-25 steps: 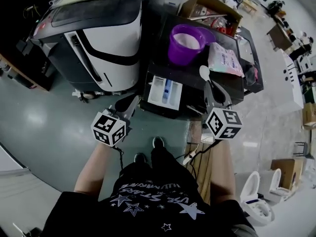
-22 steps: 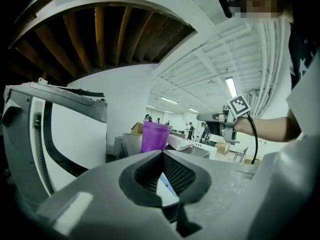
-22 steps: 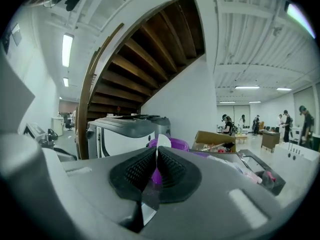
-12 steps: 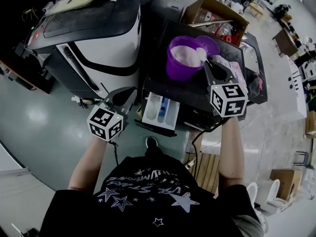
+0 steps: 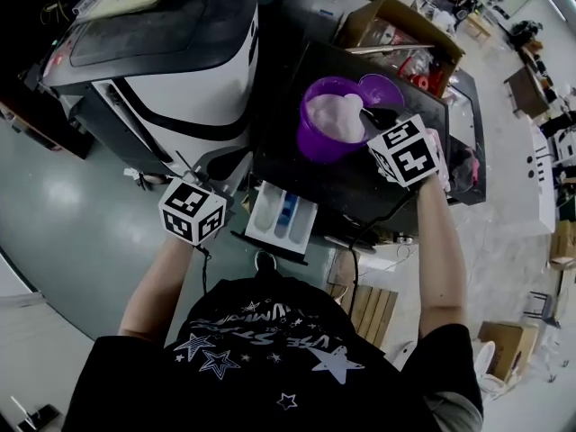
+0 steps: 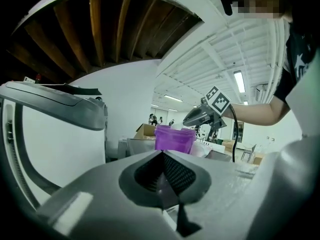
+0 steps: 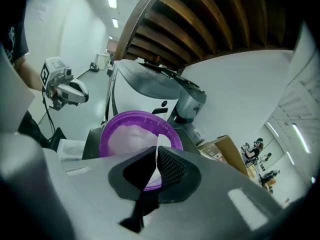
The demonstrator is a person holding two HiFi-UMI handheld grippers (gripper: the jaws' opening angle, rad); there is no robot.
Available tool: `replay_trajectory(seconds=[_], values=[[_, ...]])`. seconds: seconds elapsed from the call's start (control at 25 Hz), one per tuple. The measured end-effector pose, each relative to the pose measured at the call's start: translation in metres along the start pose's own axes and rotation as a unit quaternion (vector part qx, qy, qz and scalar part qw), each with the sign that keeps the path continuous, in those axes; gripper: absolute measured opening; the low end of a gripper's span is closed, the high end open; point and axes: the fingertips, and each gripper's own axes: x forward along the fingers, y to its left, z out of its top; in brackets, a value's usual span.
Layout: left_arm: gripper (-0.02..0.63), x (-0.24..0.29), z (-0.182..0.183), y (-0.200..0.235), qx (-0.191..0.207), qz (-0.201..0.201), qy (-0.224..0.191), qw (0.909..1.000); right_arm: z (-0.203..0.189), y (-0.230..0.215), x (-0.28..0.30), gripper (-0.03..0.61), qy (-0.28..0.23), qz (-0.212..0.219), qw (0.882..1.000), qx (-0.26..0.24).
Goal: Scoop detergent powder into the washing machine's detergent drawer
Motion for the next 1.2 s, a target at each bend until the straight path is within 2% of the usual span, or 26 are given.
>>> replay_trajectory(seconds=[0.28, 0.6, 0.76, 1.2], values=[[0.001, 0.010, 0.000, 0.001, -0.002, 0.008, -0.002, 1.0000, 0.011, 0.011, 0.033, 0.035, 0.047, 0.057, 0.994, -0.083], [0.001, 0.005, -0.007, 0.004, -0.011, 0.024, -0.003, 0.9996, 0.014, 0.030, 0.061, 0.035, 0.096, 0.112, 0.978, -0.149], [0.001, 0.001, -0.010, 0.005, -0.014, 0.031, -0.002, 0.9994, 0.015, 0.033, 0.062, 0.035, 0.114, 0.141, 0.972, -0.152], [0.001, 0.001, -0.011, 0.003, -0.013, 0.036, -0.004, 0.9993, 0.010, 0.047, 0.059, 0.034, 0.123, 0.219, 0.961, -0.114]])
